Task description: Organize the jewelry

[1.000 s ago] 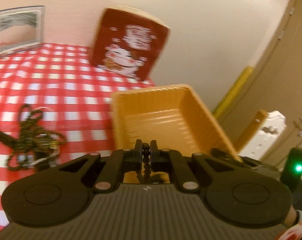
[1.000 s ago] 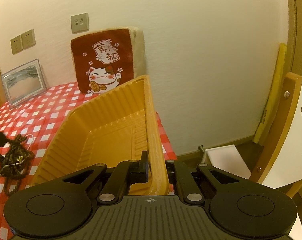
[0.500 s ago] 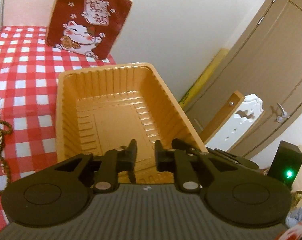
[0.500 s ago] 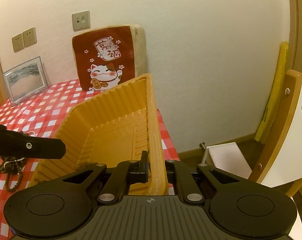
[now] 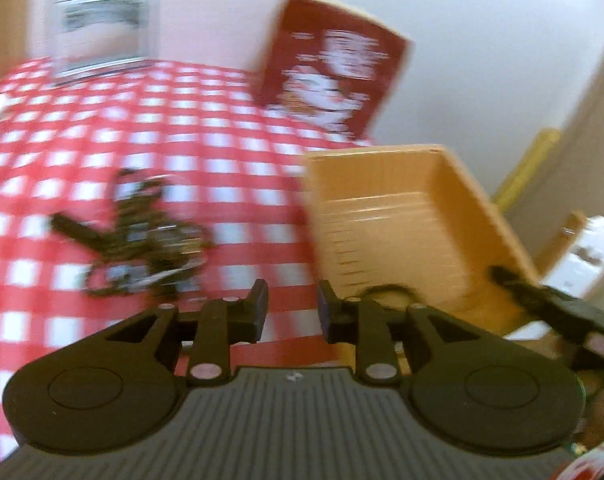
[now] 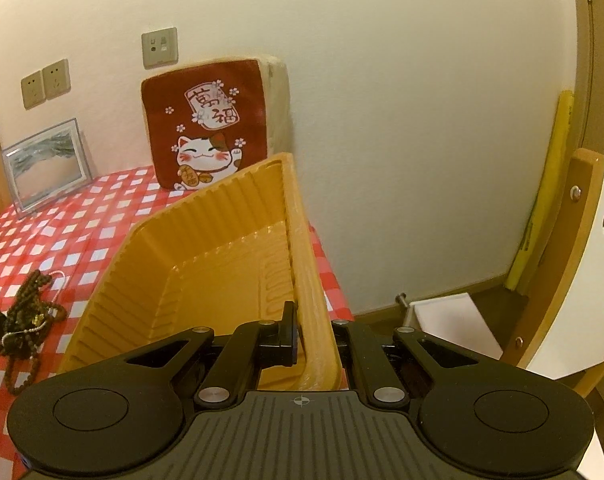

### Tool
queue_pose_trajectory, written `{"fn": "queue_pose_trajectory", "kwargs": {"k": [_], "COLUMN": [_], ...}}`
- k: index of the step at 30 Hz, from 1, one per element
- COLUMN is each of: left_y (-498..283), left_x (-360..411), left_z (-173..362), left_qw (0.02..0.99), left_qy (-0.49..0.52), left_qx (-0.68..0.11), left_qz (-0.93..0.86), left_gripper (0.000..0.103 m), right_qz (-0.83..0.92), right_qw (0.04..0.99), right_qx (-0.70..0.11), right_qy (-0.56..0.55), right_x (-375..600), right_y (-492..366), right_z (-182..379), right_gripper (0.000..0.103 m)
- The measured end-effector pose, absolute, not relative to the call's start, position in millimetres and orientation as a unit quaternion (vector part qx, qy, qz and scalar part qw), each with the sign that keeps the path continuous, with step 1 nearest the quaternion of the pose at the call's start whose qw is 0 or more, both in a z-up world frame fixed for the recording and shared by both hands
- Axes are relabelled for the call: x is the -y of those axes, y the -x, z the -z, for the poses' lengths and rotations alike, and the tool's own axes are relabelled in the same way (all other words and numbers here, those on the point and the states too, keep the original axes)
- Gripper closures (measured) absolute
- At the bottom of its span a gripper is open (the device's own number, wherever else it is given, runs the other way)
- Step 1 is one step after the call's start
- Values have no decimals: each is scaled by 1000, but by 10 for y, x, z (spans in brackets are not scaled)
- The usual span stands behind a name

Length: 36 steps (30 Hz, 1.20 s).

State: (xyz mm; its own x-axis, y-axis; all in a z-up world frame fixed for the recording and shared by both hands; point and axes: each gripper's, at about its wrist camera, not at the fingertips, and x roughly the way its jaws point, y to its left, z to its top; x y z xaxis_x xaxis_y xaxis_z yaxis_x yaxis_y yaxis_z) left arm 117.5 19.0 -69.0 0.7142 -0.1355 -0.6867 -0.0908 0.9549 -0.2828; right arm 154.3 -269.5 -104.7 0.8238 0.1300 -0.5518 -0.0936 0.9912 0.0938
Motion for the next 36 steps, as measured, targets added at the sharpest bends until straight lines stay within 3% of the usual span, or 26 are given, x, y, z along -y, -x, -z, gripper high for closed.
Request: {"fn": "queue_pose_trajectory", "kwargs": {"k": [16,27,36], "left_y": [-1434,-1973,-1889], "left_x": [-1175,-1453,-1550], "left_z": [1032,1316,1402], "left_qw": [897,885,887], "left_qy": [131,129,105], "left_qx": [-393,-400,-415], "left_qz": [-157,-200,-173], "left_gripper": [45,45,63], "right_qz": [-30,-14,-5], "right_qw": [957,956,954], "right_qx": [-288,-292,-300], "right_qy": [-29,-22,-26], "right_x": [2643,2581,2575], "right_y": [-1614,-1593,-1581], "right_z": [1054,1021,1039], "right_gripper": [98,98,98]}}
